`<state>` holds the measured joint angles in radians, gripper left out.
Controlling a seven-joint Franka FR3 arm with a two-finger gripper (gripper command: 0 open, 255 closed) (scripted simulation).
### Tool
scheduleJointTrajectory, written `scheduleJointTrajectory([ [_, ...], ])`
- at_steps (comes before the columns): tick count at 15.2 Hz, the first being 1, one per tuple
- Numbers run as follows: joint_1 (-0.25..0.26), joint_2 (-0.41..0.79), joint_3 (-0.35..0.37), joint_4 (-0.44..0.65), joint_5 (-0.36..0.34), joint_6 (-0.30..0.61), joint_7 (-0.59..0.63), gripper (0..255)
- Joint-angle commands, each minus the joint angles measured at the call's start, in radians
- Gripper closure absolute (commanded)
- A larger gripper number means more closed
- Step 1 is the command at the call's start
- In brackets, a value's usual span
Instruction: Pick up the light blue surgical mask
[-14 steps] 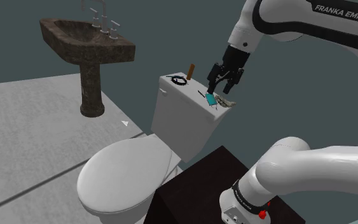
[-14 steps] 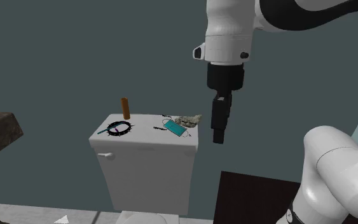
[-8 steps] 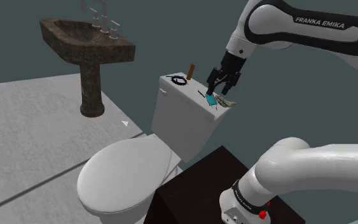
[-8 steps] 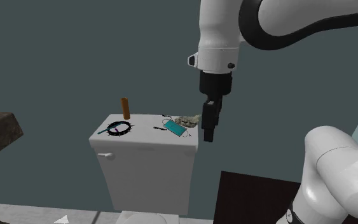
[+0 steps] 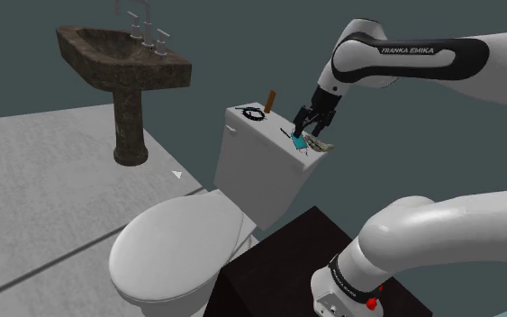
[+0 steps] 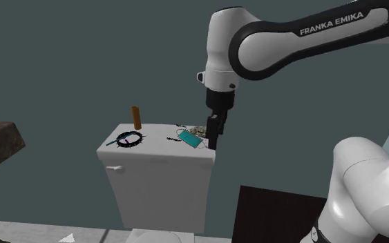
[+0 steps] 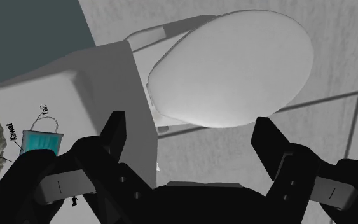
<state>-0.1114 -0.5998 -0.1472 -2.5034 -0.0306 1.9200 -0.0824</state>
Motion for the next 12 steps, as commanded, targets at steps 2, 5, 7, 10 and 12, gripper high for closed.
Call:
scheduleJointTrajectory([
  [2, -0.014, 0.095, -0.04, 0.015, -0.019, 0.101, -0.044, 0],
  [5, -0.028, 0.181, -0.082, 0.037, -0.03, 0.184, -0.092, 0],
  [7, -0.034, 0.242, -0.109, 0.058, -0.031, 0.237, -0.125, 0],
  [10, -0.042, 0.338, -0.149, 0.099, -0.02, 0.311, -0.179, 0],
  [12, -0.046, 0.404, -0.175, 0.133, -0.004, 0.356, -0.219, 0],
])
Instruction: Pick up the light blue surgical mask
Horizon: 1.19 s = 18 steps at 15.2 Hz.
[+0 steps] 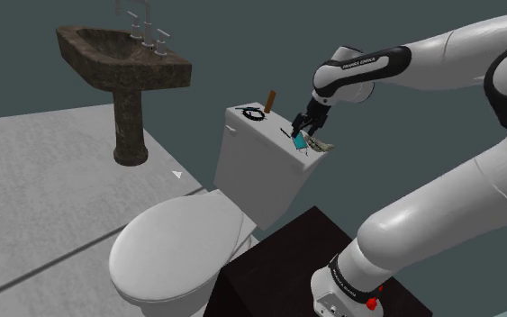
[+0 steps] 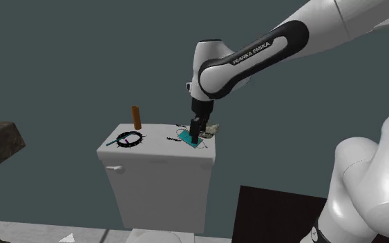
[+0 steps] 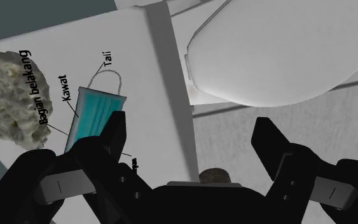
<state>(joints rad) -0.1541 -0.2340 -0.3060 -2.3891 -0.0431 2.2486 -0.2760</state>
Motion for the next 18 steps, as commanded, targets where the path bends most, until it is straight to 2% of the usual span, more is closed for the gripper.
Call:
scheduleJointTrajectory([
  [1, -0.005, 0.072, -0.028, 0.037, 0.019, 0.048, -0.046, 0],
  [10, -0.053, 0.375, -0.086, 0.247, 0.182, 0.174, -0.249, 0],
  [18, -0.065, 0.442, -0.07, 0.218, 0.234, 0.263, -0.288, 0],
])
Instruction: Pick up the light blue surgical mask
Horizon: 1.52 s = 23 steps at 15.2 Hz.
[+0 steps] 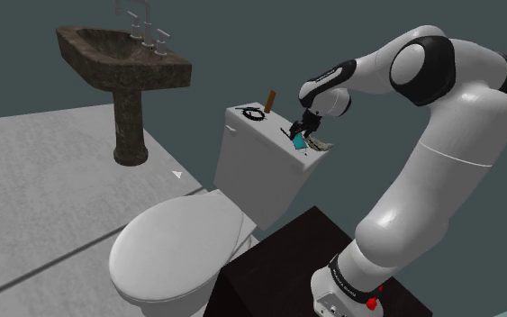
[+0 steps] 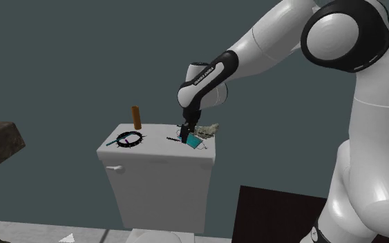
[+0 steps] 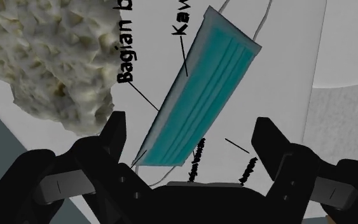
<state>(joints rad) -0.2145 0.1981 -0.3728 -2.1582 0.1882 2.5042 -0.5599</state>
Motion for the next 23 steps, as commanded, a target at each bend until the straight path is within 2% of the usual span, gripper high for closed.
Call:
scheduleJointTrajectory([
  [1, -0.005, 0.01, -0.003, -0.013, 0.003, 0.008, -0.004, 0],
  [2, -0.004, 0.016, -0.001, -0.006, 0.005, 0.007, -0.003, 255],
  [11, -0.005, 0.01, -0.003, -0.013, 0.003, 0.008, -0.004, 255],
  [23, 0.01, -0.092, -0.023, 0.039, -0.075, -0.136, 0.054, 255],
])
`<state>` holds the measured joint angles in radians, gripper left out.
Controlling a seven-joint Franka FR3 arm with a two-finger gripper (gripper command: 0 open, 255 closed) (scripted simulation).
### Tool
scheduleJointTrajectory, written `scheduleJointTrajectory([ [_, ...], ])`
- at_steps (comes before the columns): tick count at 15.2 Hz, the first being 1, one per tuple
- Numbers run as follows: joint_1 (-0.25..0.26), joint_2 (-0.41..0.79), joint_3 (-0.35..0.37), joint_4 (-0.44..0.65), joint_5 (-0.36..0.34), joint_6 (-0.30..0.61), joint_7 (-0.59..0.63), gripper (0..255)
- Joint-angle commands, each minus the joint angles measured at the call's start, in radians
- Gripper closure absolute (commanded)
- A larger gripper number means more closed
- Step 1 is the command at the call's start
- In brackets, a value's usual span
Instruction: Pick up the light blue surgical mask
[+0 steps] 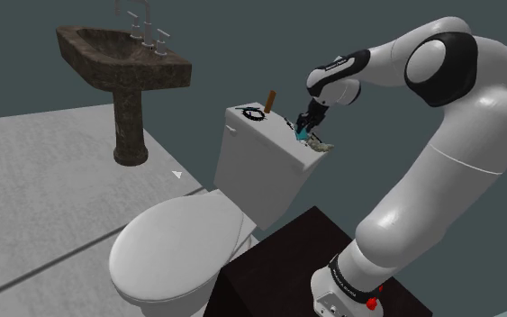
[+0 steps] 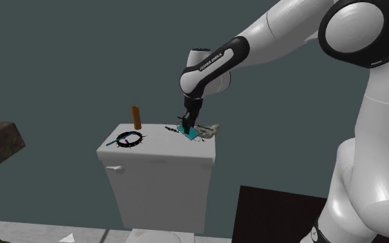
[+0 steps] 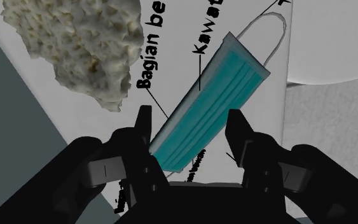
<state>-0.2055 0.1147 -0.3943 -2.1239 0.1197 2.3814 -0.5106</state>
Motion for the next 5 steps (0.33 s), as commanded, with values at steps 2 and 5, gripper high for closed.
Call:
scheduleJointTrajectory([
  [2, 0.002, -0.023, -0.002, 0.017, -0.016, -0.038, 0.013, 255],
  [5, 0.003, -0.031, -0.003, 0.024, -0.022, -0.052, 0.017, 255],
])
